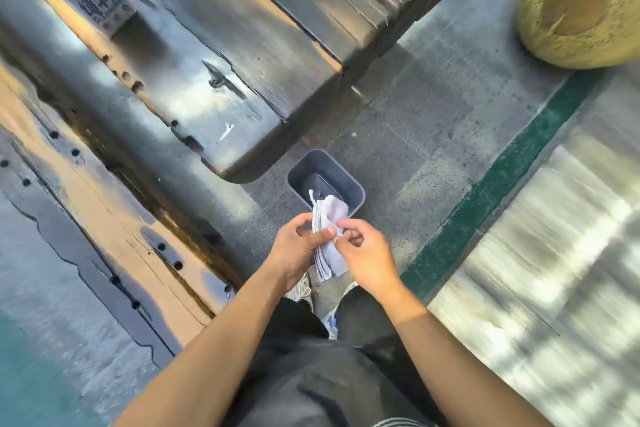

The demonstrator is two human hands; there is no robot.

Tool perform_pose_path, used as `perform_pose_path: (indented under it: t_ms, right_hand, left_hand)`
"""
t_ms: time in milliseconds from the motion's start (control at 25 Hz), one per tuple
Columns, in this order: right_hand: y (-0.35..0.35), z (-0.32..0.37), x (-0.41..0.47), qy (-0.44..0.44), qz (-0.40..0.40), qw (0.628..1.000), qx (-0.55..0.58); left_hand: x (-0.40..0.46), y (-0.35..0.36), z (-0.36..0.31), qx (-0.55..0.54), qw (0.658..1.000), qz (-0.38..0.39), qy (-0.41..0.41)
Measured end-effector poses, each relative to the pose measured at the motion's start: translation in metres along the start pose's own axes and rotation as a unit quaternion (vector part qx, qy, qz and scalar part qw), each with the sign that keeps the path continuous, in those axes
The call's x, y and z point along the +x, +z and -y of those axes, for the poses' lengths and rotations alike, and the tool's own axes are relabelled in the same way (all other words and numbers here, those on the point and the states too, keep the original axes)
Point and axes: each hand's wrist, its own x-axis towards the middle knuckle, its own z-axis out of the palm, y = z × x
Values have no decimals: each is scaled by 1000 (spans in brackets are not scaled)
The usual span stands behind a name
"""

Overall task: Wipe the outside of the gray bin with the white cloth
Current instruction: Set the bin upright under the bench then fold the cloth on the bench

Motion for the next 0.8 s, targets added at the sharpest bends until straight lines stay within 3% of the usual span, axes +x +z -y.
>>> perform_pose_path:
  t_ms: [280, 440, 560, 720, 800]
  right_hand:
    - [-21, 51, 36, 36, 13, 994, 101]
    - [-40, 75, 83, 84, 117, 978, 149]
    - [-45, 90, 115, 90, 212, 968, 99]
    - [-31, 114, 148, -55, 261, 962, -61]
    - [-13, 126, 161, -71, 260, 959, -81]
  left_hand:
    - [-7, 1, -50, -57, 995, -81, 23]
    - [2, 9, -77, -114, 985, -115, 54]
    - [3, 14, -82, -101, 983, -136, 73]
    - [8, 7, -85, -135, 969, -194, 73]
    - [18, -7, -90, -136, 960, -236, 58]
